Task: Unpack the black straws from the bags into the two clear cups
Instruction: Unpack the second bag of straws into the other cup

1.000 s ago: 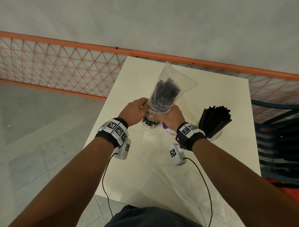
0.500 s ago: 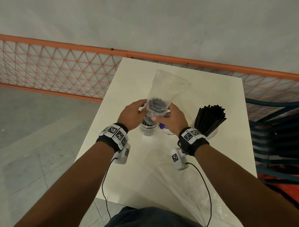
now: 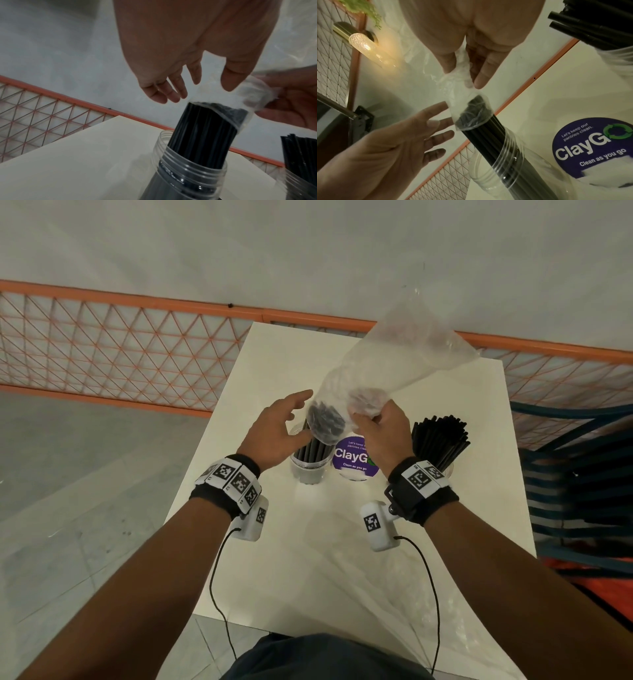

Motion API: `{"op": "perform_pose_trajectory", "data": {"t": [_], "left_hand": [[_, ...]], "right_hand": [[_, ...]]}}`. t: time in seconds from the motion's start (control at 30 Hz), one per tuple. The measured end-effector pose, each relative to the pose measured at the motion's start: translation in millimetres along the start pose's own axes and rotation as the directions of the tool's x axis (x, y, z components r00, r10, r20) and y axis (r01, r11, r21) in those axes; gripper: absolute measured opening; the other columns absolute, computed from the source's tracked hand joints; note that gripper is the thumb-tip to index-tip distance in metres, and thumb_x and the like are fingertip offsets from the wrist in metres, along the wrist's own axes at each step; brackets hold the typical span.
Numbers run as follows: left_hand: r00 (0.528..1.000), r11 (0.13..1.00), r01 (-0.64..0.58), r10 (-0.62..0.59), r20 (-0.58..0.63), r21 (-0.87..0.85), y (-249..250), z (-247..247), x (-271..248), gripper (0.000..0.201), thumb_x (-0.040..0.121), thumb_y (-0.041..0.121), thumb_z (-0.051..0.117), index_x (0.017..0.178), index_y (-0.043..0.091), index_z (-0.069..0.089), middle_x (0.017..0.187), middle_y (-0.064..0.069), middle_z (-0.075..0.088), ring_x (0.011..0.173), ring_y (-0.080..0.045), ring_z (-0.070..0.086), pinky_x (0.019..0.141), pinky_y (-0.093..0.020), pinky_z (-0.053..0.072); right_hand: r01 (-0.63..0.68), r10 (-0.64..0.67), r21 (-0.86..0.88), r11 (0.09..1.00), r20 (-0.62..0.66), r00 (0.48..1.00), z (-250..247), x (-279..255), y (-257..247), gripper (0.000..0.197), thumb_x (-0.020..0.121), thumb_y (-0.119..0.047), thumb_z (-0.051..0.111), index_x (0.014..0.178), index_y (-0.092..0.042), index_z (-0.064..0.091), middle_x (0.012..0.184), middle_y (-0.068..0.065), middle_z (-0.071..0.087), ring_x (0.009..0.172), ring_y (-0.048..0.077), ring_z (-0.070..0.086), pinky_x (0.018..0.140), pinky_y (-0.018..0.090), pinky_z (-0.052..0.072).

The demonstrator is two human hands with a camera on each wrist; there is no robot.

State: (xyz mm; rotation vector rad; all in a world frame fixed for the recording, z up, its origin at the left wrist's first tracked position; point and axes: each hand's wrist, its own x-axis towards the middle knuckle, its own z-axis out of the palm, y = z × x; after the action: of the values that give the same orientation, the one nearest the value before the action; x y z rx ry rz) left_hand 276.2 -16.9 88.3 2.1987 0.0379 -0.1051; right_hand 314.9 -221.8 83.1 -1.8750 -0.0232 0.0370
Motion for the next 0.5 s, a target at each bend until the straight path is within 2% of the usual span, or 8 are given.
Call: {"op": "perform_pose_trajectory", "data": {"t": [0.07,0.13,0.2,0.27,0.33,0.4,0.43,0.5], "left_hand": [[1.0,1.0,-0.021,0.022,-0.009,0.017,2.6,1.3,-1.7,0.068,0.078,0.046,0.076,0.14,0.041,0.046,0.139,0.005,0.053,0.125,-0.022,0.049,0.104,-0.048,0.044],[0.998,0.998,-0.057,0.056,-0.024,-0.017,8.4,3.0,-4.2,0.072,0.074,0.053,0.078,0.138,0.039,0.047,0.139,0.01,0.054,0.128,-0.018,0.047,0.106,-0.047,0.043],[0.994,0.991,-0.093,0.087,-0.062,-0.095,20.2,3.6,-9.0,0.07,0.079,0.044,0.079,0.139,0.033,0.045,0.133,0.015,0.058,0.124,-0.01,0.051,0.104,-0.035,0.044],[0.987,0.97,-0.139,0.12,-0.106,-0.198,33.5,2.9,-16.7,0.065,0.085,0.037,0.075,0.141,0.031,0.042,0.12,0.016,0.065,0.116,-0.005,0.058,0.096,-0.023,0.044],[0.98,0.931,-0.187,0.155,-0.125,-0.314,45.4,1.1,-24.7,0.058,0.089,0.029,0.071,0.139,0.033,0.042,0.108,0.008,0.069,0.107,-0.012,0.065,0.09,-0.026,0.05],[0.967,0.888,-0.254,0.221,-0.128,-0.384,53.9,1.5,-34.0,0.045,0.091,0.019,0.067,0.131,0.03,0.051,0.099,0.002,0.068,0.097,-0.02,0.067,0.086,-0.032,0.054],[0.959,0.867,-0.282,0.247,-0.137,-0.411,55.5,3.4,-38.7,0.035,0.092,0.012,0.063,0.123,0.027,0.058,0.097,0.004,0.068,0.094,-0.018,0.067,0.084,-0.031,0.054],[0.962,0.848,-0.272,0.227,-0.152,-0.455,54.8,7.9,-49.9,0.026,0.09,0.004,0.056,0.101,0.026,0.065,0.093,0.012,0.067,0.085,-0.006,0.064,0.077,-0.021,0.05]], "right_hand": [[-0.008,0.007,0.062,0.998,0.024,1.0,-1.8,-2.8,-4.1,0.031,0.084,-0.028,0.073,0.113,-0.02,0.064,0.106,-0.002,0.072,0.1,0.019,0.069,0.086,0.049,0.058],[-0.005,0.003,0.12,0.993,0.023,1.0,-4.6,-6.4,-11.6,0.032,0.083,-0.028,0.074,0.111,-0.014,0.066,0.105,0.002,0.073,0.096,0.019,0.071,0.083,0.049,0.06],[0.013,-0.016,0.206,0.979,0.012,1.0,-7.5,-12.1,-23.7,0.028,0.087,-0.018,0.072,0.112,-0.007,0.064,0.104,0.009,0.073,0.094,0.021,0.072,0.08,0.048,0.061],[0.05,-0.057,0.297,0.953,0.014,0.998,-11.8,-20.7,-37.0,0.021,0.091,-0.009,0.067,0.11,-0.004,0.063,0.103,0.014,0.073,0.094,0.025,0.073,0.077,0.043,0.062],[0.083,-0.102,0.358,0.93,0.036,0.994,-16.0,-32.6,-50.0,0.012,0.093,-0.005,0.064,0.104,-0.009,0.066,0.099,0.017,0.073,0.09,0.029,0.074,0.071,0.038,0.061],[0.105,-0.132,0.377,0.92,0.045,0.99,-22.1,-44.2,-58.0,0.014,0.091,-0.006,0.066,0.091,-0.02,0.065,0.092,0.019,0.071,0.086,0.033,0.073,0.07,0.043,0.06],[0.1,-0.13,0.359,0.928,0.06,0.99,-25.8,-49.2,-58.3,0.016,0.089,-0.006,0.069,0.087,-0.02,0.062,0.087,0.014,0.07,0.081,0.03,0.072,0.07,0.041,0.059],[0.049,-0.091,0.282,0.958,0.14,0.986,-34.9,-60.6,-57.2,0.013,0.086,-0.009,0.072,0.085,-0.013,0.059,0.074,-0.003,0.069,0.067,0.013,0.066,0.066,0.028,0.054]]}}
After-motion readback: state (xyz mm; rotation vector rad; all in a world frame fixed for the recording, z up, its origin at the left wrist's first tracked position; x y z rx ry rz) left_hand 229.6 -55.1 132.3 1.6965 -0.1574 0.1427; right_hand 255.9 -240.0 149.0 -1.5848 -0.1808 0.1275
